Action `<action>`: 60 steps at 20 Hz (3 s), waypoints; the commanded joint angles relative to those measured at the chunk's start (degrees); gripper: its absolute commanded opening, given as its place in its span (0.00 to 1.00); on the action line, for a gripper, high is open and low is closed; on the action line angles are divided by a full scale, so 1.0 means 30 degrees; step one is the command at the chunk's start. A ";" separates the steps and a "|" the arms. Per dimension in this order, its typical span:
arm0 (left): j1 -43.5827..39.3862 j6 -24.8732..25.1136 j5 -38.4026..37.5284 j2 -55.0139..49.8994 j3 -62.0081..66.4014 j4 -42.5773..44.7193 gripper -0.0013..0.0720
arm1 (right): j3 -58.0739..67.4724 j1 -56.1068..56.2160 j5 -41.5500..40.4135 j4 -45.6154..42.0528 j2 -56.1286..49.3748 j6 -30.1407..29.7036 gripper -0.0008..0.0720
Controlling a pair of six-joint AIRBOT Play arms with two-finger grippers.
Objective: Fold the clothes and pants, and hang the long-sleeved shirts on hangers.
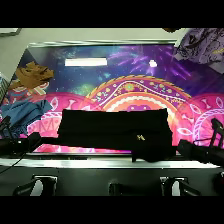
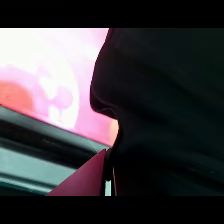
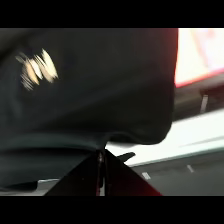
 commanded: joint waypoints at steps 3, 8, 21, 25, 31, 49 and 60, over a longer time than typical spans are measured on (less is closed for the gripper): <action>-0.1960 0.0029 0.4969 -0.2863 0.0073 -0.0015 0.03 | 0.1202 0.0007 -0.3155 0.2659 -0.6258 -0.2142 0.05; -0.3512 0.1209 0.7978 -0.7817 0.2280 0.0000 0.03 | 0.4357 0.0517 -0.5697 0.2958 -1.1613 -0.3679 0.05; -0.4714 0.2251 0.7970 -1.7005 0.9056 0.0036 0.04 | 1.0841 0.6098 -0.8451 -0.0379 -2.0597 -0.2055 0.05; -0.5136 0.2244 0.7985 -1.7558 0.9056 -0.0022 0.07 | 1.0907 0.6098 -0.8102 -0.0350 -2.0735 -0.1814 0.23; -0.4874 0.1712 0.5537 -1.6968 1.0987 0.0452 0.58 | 1.3719 0.4350 -0.4510 0.0182 -1.9657 -0.2091 0.67; -0.4707 -0.0357 0.2288 -1.3894 1.2094 0.3410 0.91 | 0.7213 -0.0860 -0.5020 0.7351 -2.1733 -0.9435 0.86; -0.5595 -0.0488 0.3876 -1.4018 1.2094 -0.0036 0.35 | 0.8983 0.2193 -0.5355 0.6040 -2.0072 -0.6601 0.05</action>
